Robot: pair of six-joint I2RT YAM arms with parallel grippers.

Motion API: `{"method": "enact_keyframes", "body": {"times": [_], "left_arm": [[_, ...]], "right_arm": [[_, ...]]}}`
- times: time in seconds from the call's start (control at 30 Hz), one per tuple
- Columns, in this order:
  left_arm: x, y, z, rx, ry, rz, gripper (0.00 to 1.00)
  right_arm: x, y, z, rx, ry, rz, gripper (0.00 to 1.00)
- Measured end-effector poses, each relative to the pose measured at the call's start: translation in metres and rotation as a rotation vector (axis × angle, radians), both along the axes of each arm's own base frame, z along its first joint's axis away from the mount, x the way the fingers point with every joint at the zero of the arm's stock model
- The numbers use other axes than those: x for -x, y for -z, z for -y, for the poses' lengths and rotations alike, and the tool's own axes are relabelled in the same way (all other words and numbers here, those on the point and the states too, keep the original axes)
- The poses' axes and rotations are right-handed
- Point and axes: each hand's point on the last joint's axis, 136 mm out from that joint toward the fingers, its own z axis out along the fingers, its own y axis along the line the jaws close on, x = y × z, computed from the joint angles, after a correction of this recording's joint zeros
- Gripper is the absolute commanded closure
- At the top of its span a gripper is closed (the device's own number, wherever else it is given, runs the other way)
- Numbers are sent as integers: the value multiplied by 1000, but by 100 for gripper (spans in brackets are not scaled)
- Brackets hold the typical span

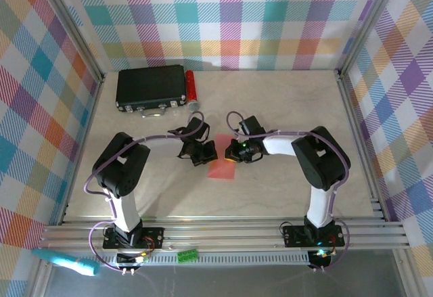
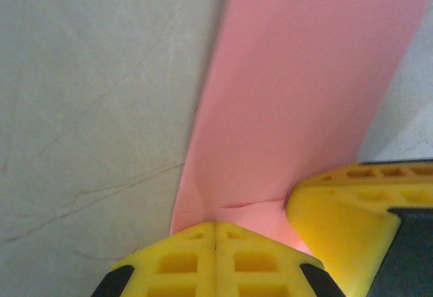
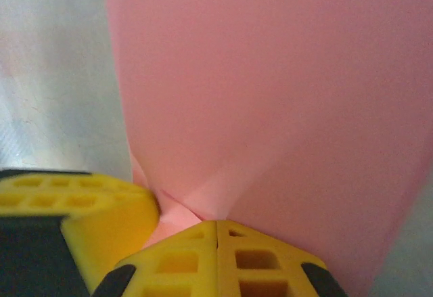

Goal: Fold a paper plane with a square sheet of paper (pick it up from the middle)

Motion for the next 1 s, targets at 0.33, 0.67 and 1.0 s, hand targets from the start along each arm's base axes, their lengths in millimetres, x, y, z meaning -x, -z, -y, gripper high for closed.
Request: {"method": "enact_keyframes", "body": {"times": [0.33,0.67,1.0], "left_arm": [[-4,0,9,28,54,-7,100],[-3,0,9,31,59,-11,100],[-3,0,9,32,58,-12,100]], "right_arm": [[8,-9,16,35,86,-23,96],[6,-23,-7,-23,36,-5,97],[18,0,-13,-61,-6,-44,100]]}}
